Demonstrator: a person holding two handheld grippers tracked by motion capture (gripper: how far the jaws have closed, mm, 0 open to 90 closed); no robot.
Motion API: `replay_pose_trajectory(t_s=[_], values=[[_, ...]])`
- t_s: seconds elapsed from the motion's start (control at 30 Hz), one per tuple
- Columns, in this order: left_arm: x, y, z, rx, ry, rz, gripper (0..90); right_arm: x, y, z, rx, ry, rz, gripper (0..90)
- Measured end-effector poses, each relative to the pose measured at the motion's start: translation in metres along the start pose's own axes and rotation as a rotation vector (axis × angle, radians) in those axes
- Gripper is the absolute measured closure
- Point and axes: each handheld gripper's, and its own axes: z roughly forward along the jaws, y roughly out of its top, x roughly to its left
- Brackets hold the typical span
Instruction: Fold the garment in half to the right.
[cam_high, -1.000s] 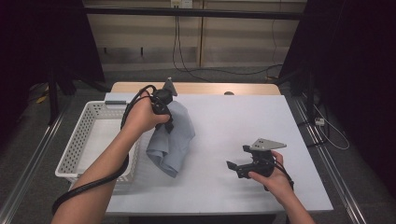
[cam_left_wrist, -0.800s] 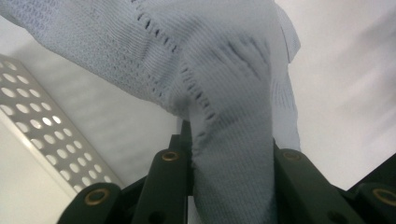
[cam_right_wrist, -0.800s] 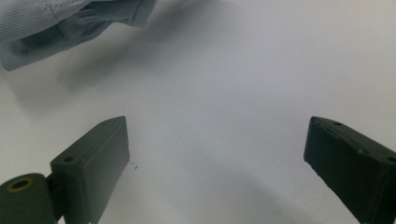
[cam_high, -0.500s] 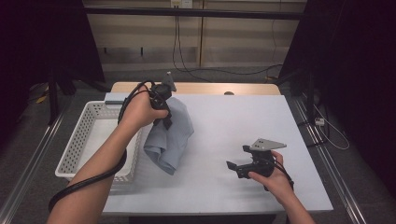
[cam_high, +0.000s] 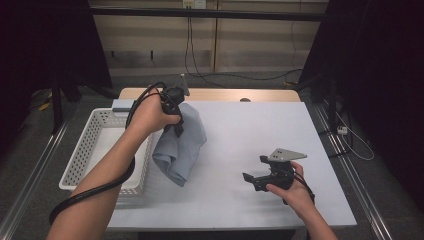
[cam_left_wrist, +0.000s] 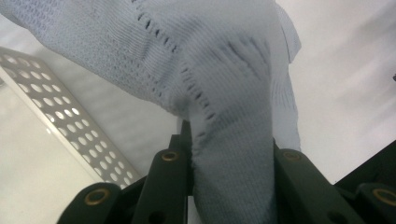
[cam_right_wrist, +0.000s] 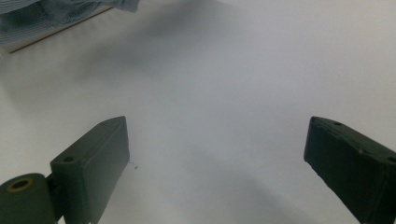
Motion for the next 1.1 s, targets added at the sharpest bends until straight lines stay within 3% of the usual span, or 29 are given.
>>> replay_pose_trajectory(t_s=[1.1], values=[[0.004,0.000,-0.022,0.024,0.001,0.011,74.5,0.000,-0.001,0.000,0.007,0.006,-0.010,6.8]])
